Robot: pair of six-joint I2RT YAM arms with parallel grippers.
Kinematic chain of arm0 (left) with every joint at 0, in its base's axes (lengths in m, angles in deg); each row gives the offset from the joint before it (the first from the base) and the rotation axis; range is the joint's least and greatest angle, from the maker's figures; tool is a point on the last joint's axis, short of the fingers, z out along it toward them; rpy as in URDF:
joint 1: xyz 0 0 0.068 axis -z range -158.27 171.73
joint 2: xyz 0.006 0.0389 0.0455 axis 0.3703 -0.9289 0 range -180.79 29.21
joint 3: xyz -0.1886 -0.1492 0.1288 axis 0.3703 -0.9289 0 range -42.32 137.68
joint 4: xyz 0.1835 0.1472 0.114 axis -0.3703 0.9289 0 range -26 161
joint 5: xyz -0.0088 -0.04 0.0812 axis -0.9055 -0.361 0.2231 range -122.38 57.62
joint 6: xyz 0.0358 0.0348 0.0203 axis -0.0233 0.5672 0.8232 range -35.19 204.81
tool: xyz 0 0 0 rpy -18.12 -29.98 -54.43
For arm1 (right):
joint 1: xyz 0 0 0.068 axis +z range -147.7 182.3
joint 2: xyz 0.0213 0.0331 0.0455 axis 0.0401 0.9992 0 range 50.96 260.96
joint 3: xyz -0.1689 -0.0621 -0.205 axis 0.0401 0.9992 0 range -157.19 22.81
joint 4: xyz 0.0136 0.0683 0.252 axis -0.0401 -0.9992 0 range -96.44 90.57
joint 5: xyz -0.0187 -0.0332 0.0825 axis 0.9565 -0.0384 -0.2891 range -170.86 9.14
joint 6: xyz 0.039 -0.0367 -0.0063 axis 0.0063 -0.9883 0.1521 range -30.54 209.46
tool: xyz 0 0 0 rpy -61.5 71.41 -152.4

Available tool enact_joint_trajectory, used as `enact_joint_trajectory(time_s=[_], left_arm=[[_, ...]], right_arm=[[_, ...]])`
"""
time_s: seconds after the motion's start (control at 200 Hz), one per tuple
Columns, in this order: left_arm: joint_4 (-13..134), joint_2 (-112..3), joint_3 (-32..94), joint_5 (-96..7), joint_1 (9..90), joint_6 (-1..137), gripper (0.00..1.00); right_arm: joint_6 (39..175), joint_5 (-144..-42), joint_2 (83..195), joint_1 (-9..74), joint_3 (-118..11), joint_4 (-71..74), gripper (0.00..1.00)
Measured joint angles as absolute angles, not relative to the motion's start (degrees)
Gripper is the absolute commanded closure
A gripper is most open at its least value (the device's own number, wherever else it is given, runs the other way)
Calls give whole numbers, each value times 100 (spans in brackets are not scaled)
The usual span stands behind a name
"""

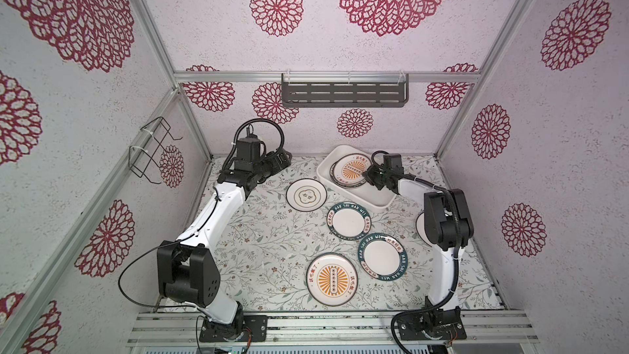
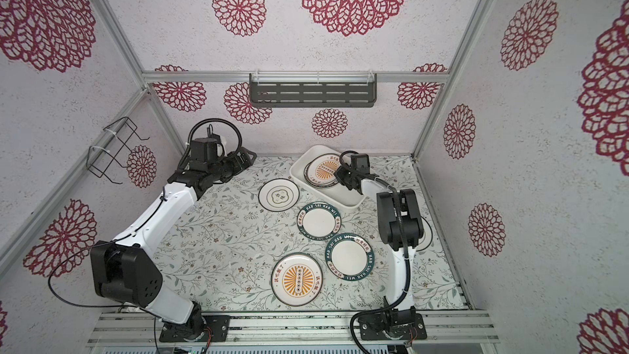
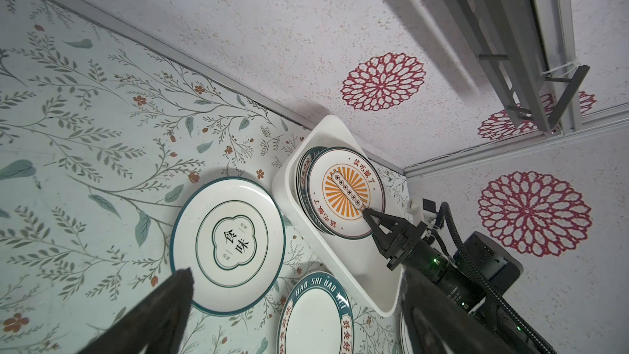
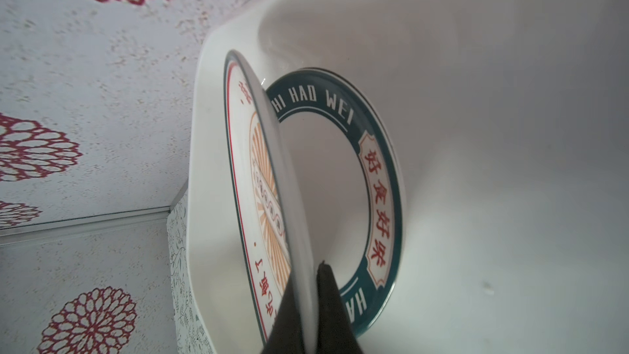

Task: Place the plates into the plastic bin on the countertop
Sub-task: Place the plate in the plastic bin.

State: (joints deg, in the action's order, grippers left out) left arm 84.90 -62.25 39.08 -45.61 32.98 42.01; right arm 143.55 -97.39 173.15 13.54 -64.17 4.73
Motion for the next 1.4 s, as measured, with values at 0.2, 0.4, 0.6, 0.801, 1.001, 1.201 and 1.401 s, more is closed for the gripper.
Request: enact_joint_trajectory(time_s=[0.2,0.4,0.6,0.801,1.001,1.201,1.401], left_arm=[[8490,-6341,3928,-4631,3272,4196,3],[8473,-6448,3963,-4693,3272,4190,3],[8433,-6461,3972,-4695,3270,4168,3],[8398,-6461,3970,-4695,3272,4142,3],[8315,-6461,3970,-4704,3272,4085,3],[8272,-6461,3871,-4714,3272,4048,3],[8274,-6457,3727,-4710,3272,4024,3]], right_arm=[[14359,-9748,17487,1354,-6623,305,95],[14346,-9756,17577,1354,-6844,143,87],[14199,-9752,17577,1354,-7108,-251,66],[13941,-9673,17577,1354,-7346,-751,53],[13646,-9485,17605,1354,-7578,-1313,49],[13539,-9466,17761,1354,-7792,-1496,48],[13498,-9542,17960,1370,-7904,-1630,42]])
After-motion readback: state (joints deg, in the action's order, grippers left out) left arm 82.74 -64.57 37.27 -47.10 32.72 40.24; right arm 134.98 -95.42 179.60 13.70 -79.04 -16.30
